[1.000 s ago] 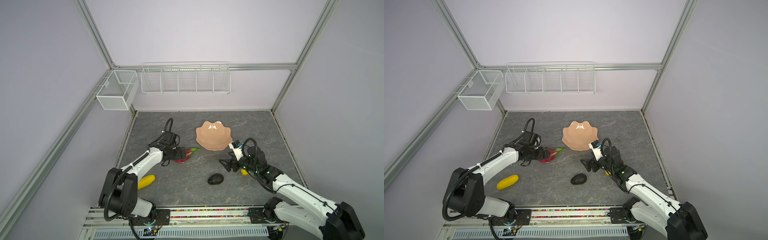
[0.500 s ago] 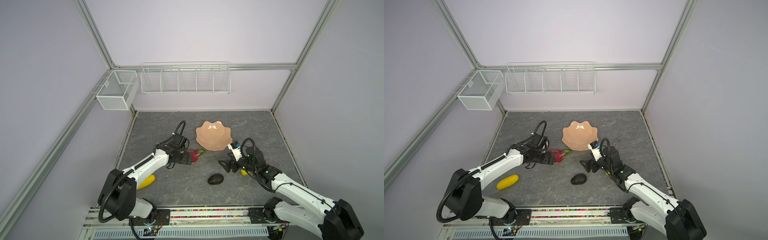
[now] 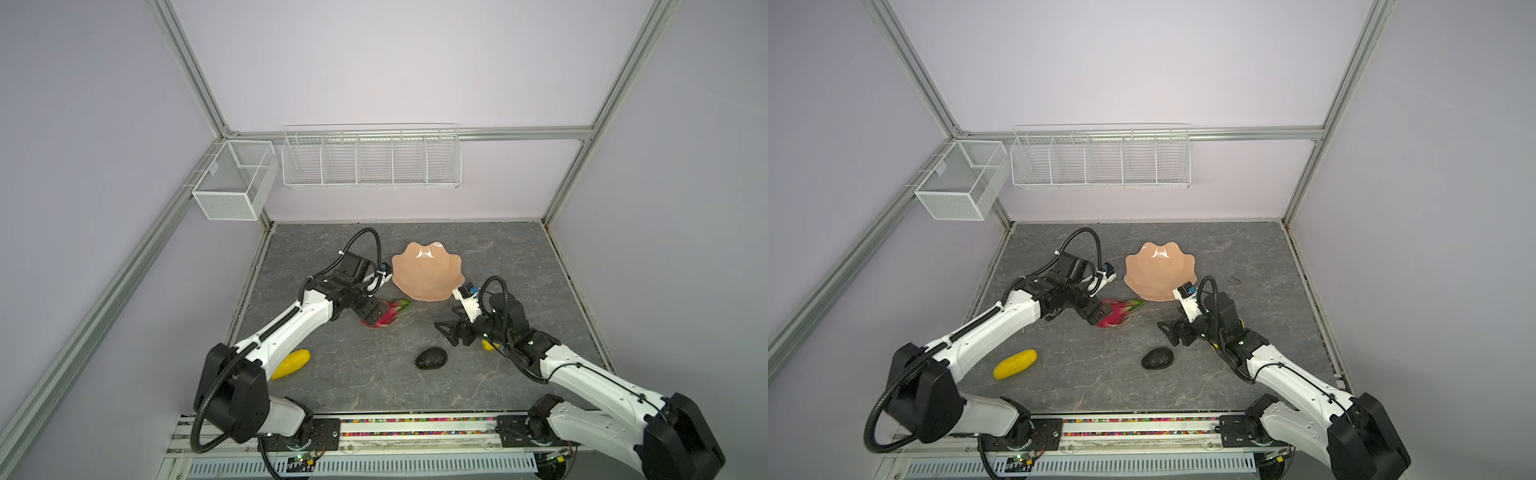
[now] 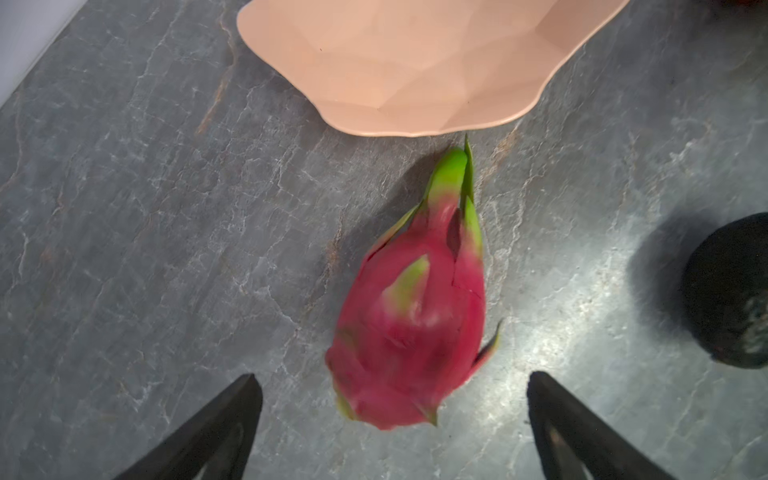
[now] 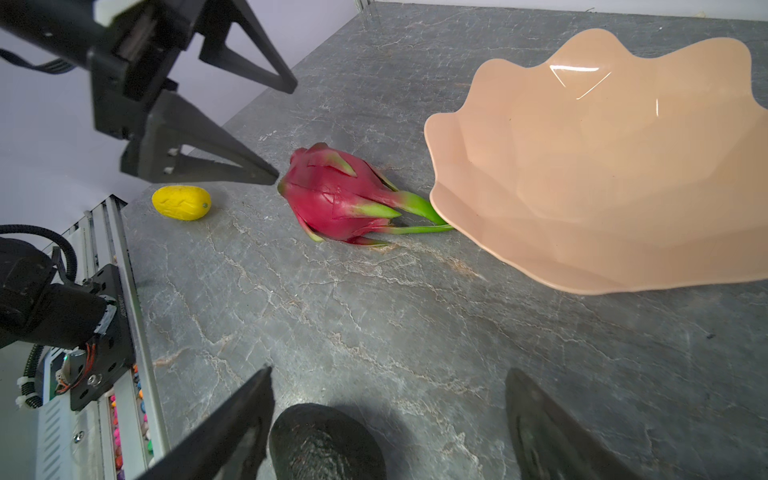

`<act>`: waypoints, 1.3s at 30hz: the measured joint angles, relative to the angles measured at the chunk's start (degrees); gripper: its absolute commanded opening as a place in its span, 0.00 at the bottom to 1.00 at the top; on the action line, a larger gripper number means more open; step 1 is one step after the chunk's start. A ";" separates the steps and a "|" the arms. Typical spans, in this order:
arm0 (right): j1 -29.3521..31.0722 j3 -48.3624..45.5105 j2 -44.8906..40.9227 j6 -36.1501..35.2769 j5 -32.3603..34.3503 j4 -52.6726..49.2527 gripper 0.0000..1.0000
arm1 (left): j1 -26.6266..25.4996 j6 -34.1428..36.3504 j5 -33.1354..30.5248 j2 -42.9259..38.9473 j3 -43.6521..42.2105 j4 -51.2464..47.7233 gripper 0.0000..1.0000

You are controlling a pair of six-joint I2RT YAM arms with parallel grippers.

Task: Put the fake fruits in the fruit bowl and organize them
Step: 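Close the left gripper on the dragon fruit and lift it, then carry the dragon fruit over the peach bowl and release it with the left gripper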

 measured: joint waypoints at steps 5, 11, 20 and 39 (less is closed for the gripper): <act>0.00 -0.09 -0.81 -0.46 0.02 -0.26 0.88 | 0.13 6.73 2.91 7.37 2.29 -2.62 0.99; 0.00 -0.15 -2.08 -1.60 0.31 -0.96 0.88 | 0.31 9.81 4.39 12.46 3.30 -5.16 0.97; 0.00 -0.20 -0.81 -1.77 0.02 -0.96 0.88 | 0.35 10.62 4.37 13.46 2.82 -4.04 0.84; -4.63 0.96 -1.03 2.34 -2.38 -0.55 0.88 | 1.49 4.33 6.97 -3.19 -1.33 -6.32 0.68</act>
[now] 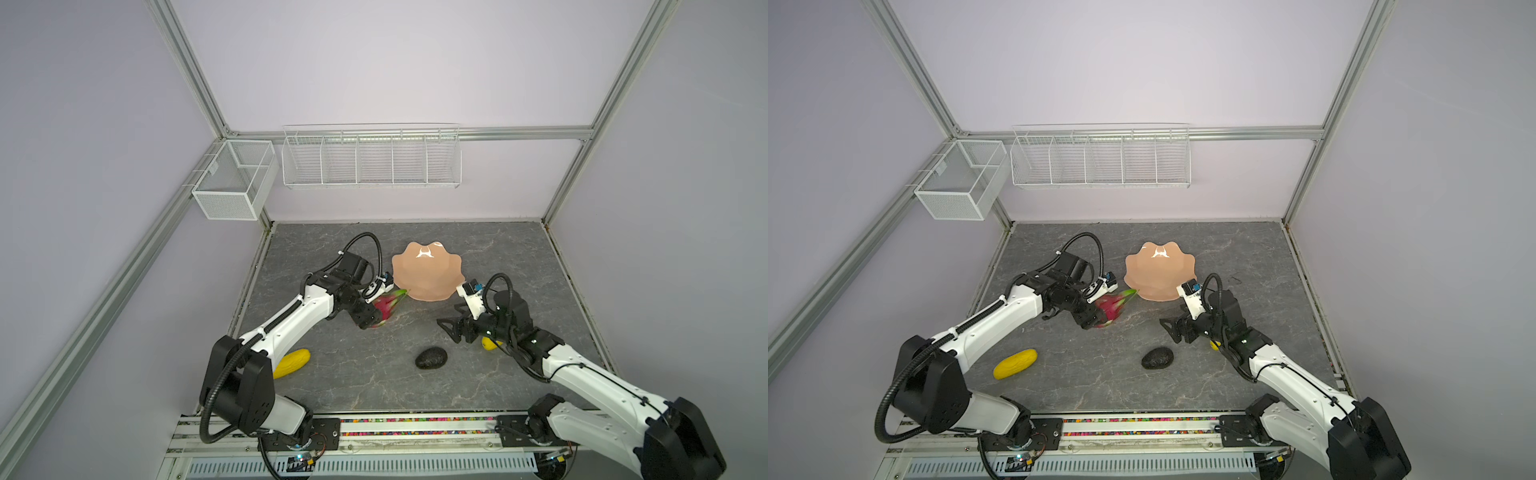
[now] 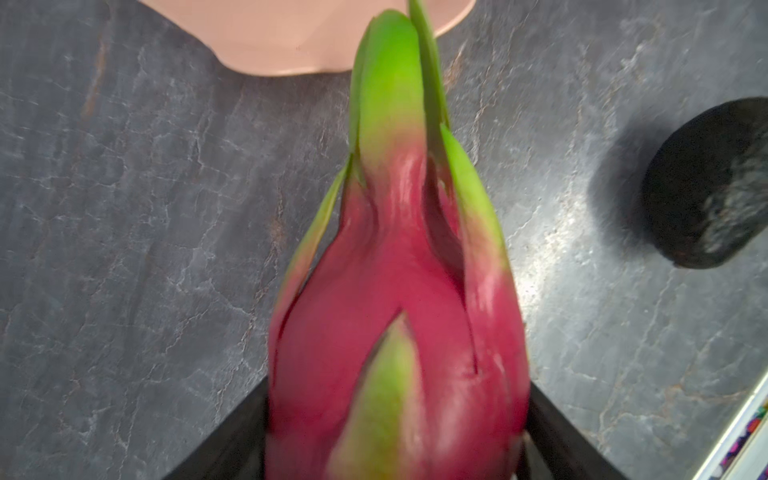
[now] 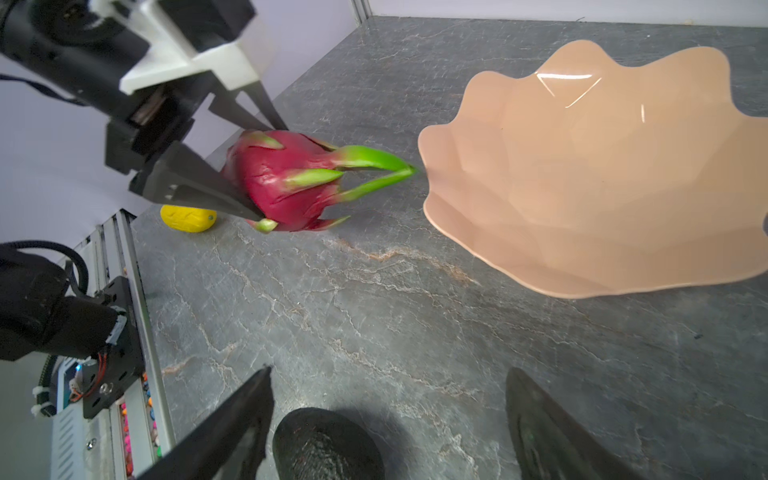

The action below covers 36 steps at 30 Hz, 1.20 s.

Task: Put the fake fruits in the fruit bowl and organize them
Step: 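Carry the dragon fruit over the peach bowl and release it with the left gripper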

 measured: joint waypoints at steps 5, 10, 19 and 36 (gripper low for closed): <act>-8.04 0.76 -0.26 4.20 -2.51 -0.24 0.88 | 0.02 -2.49 7.85 -3.26 0.17 5.97 0.68; -9.33 2.27 -0.52 5.44 -2.99 -1.36 0.88 | -1.95 -6.60 9.77 3.58 7.96 11.74 0.67; -9.44 2.89 -2.62 5.73 -2.21 -5.20 0.89 | -9.31 -14.45 -0.44 30.91 30.95 19.06 0.65; -11.04 2.80 -7.52 4.24 -0.63 -8.11 0.88 | -9.90 -17.68 -8.13 42.53 39.39 18.56 0.70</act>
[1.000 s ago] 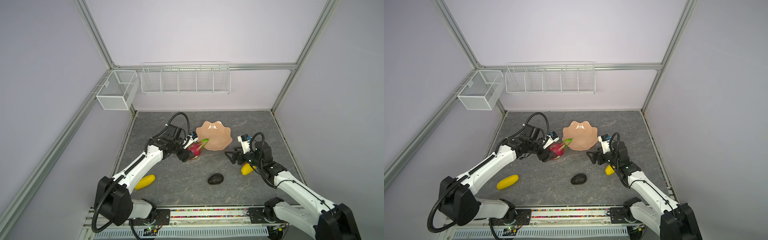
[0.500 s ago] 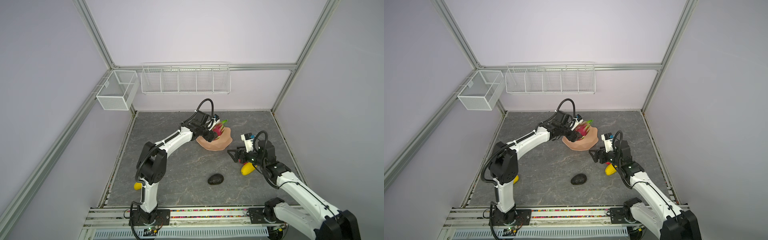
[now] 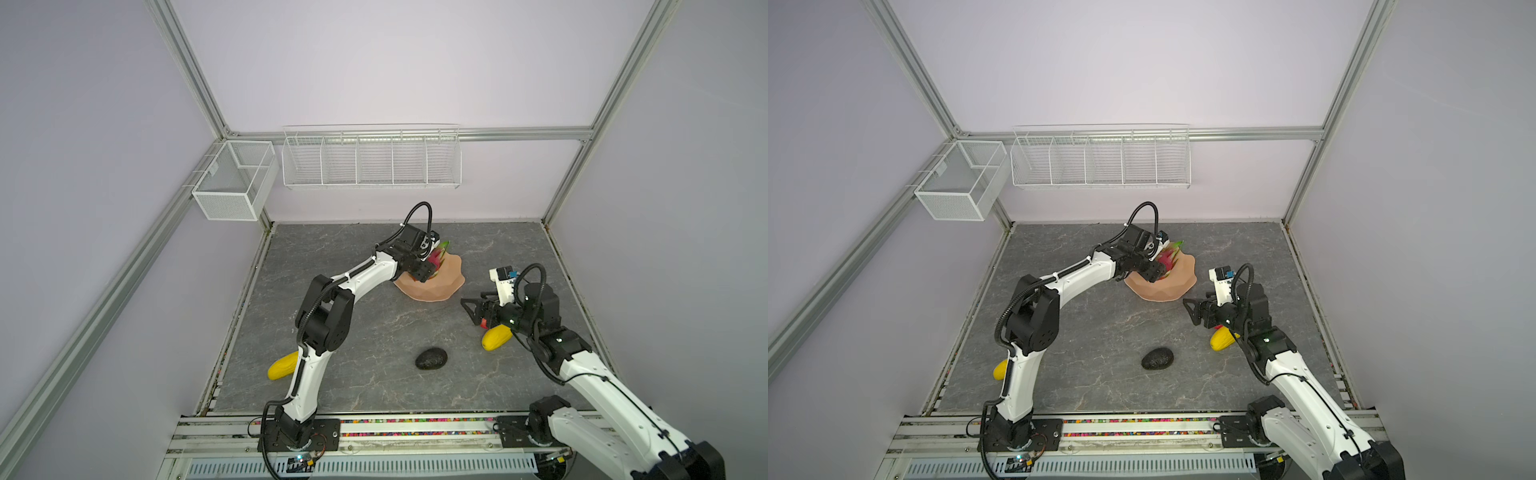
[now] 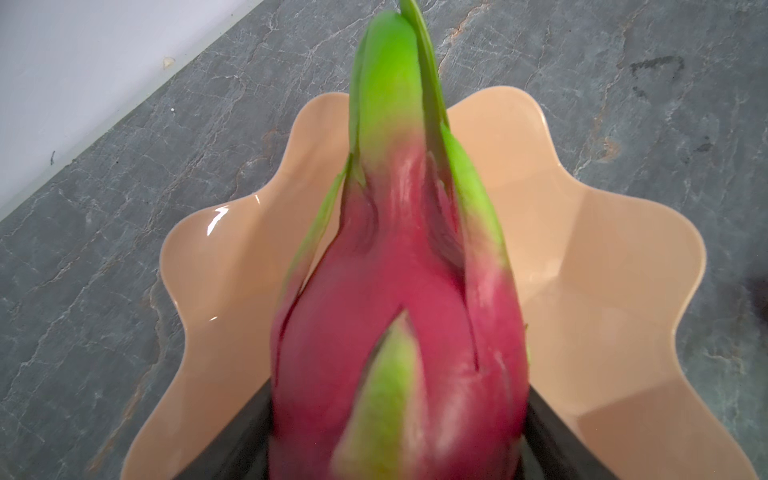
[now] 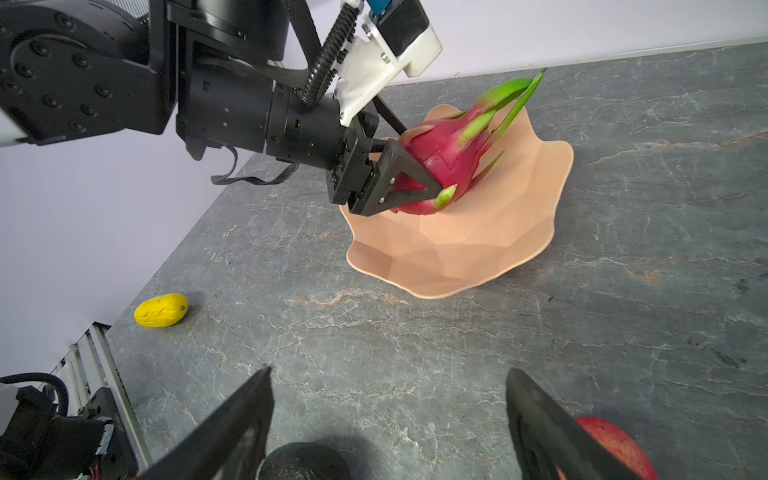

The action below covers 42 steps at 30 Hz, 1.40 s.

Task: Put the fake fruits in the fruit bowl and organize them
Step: 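Carry the dragon fruit over the peach bowl and release it with the left gripper, then swing the left gripper back toward the yellow lemon near the robot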

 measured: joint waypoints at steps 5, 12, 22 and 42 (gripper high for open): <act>-0.22 -0.09 0.76 -0.17 0.00 0.02 0.89 | -0.04 -0.09 0.13 0.28 0.24 -1.64 0.70; -0.22 -0.85 1.27 -0.15 -0.02 0.02 0.89 | -0.85 -0.04 0.07 1.92 0.48 -3.04 0.76; -0.22 -0.87 1.20 -0.15 -0.17 0.02 0.88 | -1.18 0.37 -0.57 2.19 0.48 -2.34 0.97; 4.98 -0.17 4.59 -0.83 -2.78 0.63 0.88 | -1.09 -4.72 -20.55 -32.35 -20.28 -7.76 0.98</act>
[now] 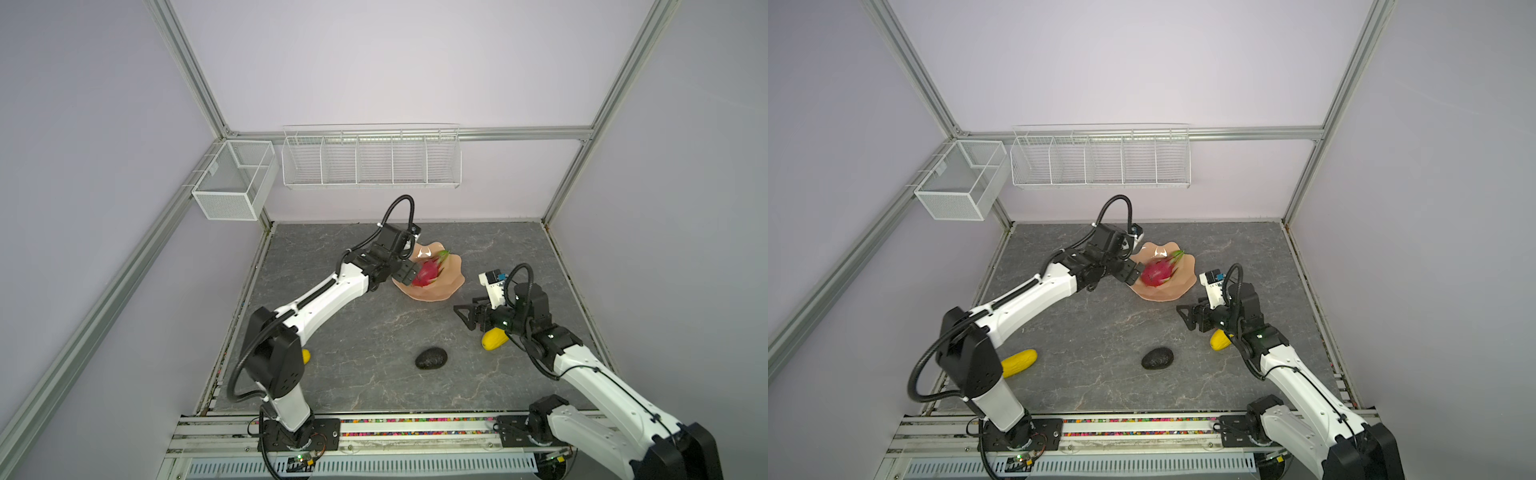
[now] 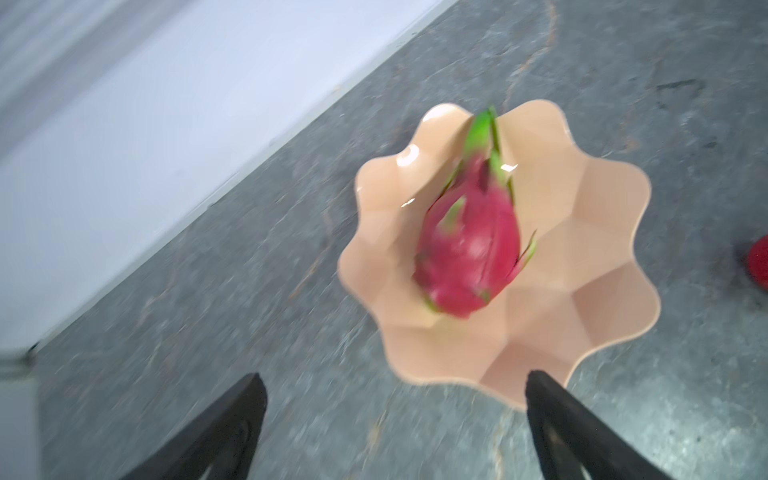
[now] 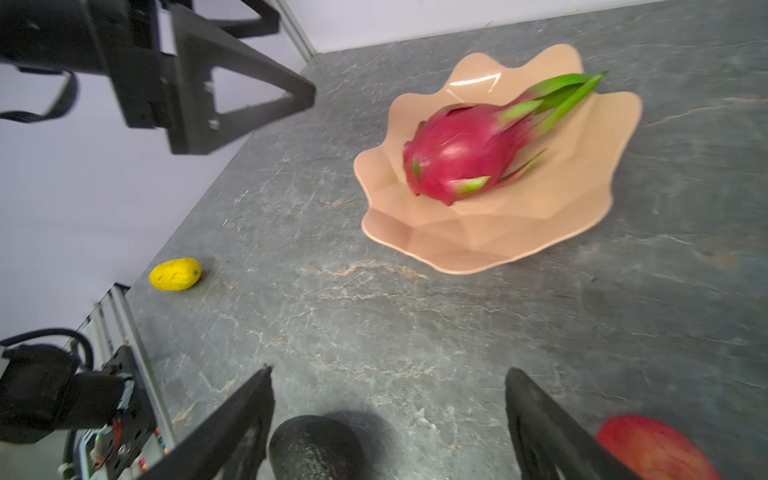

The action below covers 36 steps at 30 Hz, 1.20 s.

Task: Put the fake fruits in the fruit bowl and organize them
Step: 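Swing the left gripper back toward the yellow lemon near the robot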

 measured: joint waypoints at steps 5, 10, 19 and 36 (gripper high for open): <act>6.05 0.00 3.58 0.33 -2.45 5.40 0.88 | 2.69 -17.05 -10.23 -11.43 -8.04 -16.85 0.98; 12.28 0.09 8.92 -0.02 -6.84 11.10 0.88 | 3.87 -31.82 -10.93 -12.90 -12.50 -34.56 0.97; 21.20 0.09 14.69 -1.07 -9.84 16.63 0.88 | 4.28 -44.94 -8.13 1.20 -17.31 -51.04 0.97; 21.18 0.09 15.54 -1.09 -9.79 17.51 0.88 | 9.84 -33.64 -3.93 15.32 -0.02 -55.60 0.97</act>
